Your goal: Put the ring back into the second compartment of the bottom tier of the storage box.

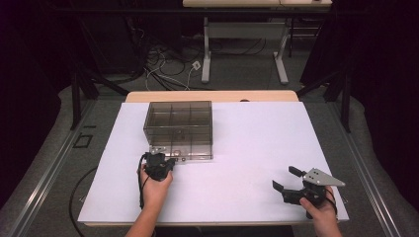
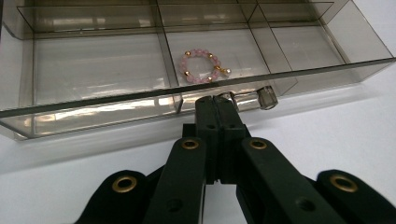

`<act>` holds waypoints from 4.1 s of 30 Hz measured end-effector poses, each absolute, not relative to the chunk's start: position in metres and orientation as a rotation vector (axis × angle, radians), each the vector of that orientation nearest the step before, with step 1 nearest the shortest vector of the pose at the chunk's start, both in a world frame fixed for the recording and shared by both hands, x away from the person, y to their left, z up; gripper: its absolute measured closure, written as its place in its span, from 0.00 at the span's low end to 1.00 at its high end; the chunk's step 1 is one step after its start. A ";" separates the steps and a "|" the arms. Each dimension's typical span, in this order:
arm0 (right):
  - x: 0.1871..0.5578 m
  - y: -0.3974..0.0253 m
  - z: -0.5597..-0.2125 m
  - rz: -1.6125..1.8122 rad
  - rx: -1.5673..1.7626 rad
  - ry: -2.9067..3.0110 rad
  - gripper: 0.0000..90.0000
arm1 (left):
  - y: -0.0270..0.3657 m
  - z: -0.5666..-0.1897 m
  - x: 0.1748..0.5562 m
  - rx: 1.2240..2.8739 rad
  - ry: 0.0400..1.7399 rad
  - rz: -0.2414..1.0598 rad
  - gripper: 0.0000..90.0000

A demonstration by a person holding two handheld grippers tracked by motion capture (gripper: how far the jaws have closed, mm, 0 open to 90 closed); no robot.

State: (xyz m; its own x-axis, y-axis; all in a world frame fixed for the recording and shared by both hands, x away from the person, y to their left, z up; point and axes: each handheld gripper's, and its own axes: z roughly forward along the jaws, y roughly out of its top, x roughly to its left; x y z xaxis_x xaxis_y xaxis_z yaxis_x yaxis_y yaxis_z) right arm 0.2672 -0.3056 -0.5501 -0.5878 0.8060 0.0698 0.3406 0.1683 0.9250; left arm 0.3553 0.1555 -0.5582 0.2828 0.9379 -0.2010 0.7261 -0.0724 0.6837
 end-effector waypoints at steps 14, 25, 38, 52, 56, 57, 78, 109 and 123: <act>0.267 -0.305 -0.550 1.414 1.085 2.009 0.16 | 0.156 -0.555 0.363 1.841 1.511 0.389 1.00; 0.267 -0.305 -0.551 1.419 1.089 2.007 0.16 | 0.153 -0.552 0.371 1.833 1.522 0.389 1.00; 0.267 -0.305 -0.551 1.420 1.089 2.007 0.16 | 0.152 -0.552 0.380 1.809 1.543 0.389 1.00; 0.268 -0.305 -0.551 1.419 1.088 2.007 0.16 | 0.152 -0.553 0.388 1.809 1.556 0.398 1.00; 0.267 -0.305 -0.551 1.420 1.092 2.007 0.16 | 0.152 -0.553 0.391 1.818 1.553 0.401 1.00; 0.268 -0.305 -0.551 1.420 1.089 2.007 0.16 | 0.152 -0.553 0.392 1.812 1.555 0.404 1.00; 0.268 -0.305 -0.551 1.416 1.087 2.011 0.16 | 0.150 -0.554 0.404 1.786 1.572 0.415 1.00; 0.269 -0.305 -0.550 1.415 1.085 2.015 0.16 | 0.148 -0.556 0.411 1.761 1.579 0.419 1.00; 0.272 -0.300 -0.552 1.416 1.076 2.023 0.16 | 0.151 -0.552 0.402 1.746 1.542 0.429 0.86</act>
State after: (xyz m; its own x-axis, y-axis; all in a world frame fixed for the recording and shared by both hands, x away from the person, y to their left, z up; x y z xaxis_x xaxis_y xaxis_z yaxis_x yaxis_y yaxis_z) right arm 0.2724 -0.3001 -0.5515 -0.5980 0.7981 0.0743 0.3429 0.1709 0.9237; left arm 0.4024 0.1506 -0.5523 0.2165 0.9499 -0.2254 0.6973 0.0112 0.7167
